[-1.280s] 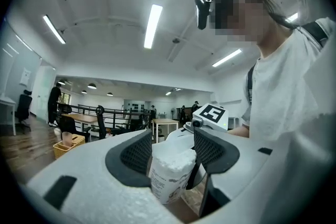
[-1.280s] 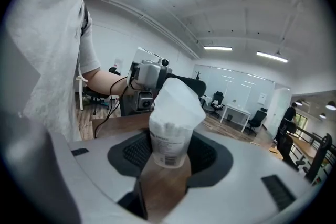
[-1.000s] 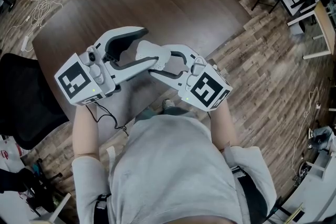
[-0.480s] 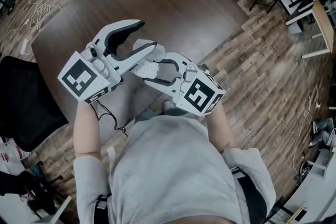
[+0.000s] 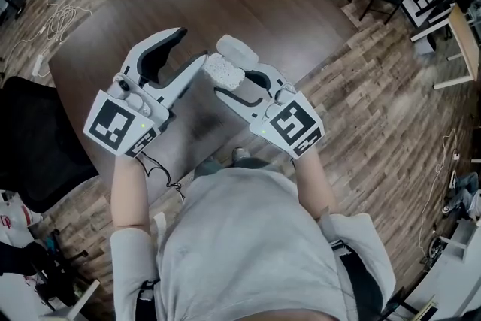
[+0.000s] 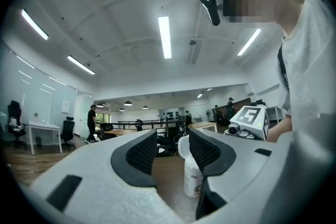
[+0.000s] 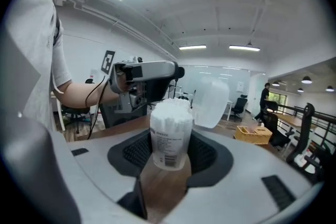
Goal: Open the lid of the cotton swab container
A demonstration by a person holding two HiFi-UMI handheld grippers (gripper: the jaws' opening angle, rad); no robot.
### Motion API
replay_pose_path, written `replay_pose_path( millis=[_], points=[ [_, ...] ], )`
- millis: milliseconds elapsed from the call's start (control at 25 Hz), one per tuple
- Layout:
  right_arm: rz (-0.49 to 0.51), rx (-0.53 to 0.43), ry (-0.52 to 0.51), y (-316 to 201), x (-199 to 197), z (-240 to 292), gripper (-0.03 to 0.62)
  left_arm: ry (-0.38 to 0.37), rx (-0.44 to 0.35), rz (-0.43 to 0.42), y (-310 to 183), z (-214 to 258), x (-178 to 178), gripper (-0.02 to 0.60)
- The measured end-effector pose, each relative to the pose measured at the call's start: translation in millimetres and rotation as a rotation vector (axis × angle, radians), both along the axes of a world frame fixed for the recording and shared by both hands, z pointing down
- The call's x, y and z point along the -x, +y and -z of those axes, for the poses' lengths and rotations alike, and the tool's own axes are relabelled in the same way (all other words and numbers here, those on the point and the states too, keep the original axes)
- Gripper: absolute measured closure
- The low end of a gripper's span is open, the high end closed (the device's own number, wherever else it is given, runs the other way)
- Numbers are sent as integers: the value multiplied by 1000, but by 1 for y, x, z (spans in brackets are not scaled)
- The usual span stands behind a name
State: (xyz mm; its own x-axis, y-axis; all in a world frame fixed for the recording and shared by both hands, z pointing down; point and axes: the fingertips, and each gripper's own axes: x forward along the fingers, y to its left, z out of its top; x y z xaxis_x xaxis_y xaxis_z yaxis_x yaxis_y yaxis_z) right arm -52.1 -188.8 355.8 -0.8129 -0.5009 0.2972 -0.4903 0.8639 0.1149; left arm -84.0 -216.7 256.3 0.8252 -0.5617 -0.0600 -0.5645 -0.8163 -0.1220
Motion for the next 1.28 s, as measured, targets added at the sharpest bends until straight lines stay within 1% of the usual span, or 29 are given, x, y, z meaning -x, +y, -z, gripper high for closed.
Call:
replay_pose_path(
  millis=[160,320,400,560,800,960,1280],
  points=[
    [-86,-6,-23,-11,-9,4,402,10,-10,116,-1,-5,14,439],
    [-148,-12,-50,-17,-16,10,402,32,-10,233,-1,-9,30,519],
    [-169,-24,-64,-19,-19,14,402,33,-11,279,0,-11,36,537],
    [-210,-53,-95,-23,-25,22,402,31,-8,345,4,-16,43,546],
    [-231,-86,-115,-26,-29,32,402,42,-1,437,11,-20,53,546],
    [-244,-96,-128,-26,-33,36,402,38,-4,502,17,-25,60,546],
    [-273,-107,-148,-25,-45,39,402,69,17,617,31,-35,75,546]
  ],
)
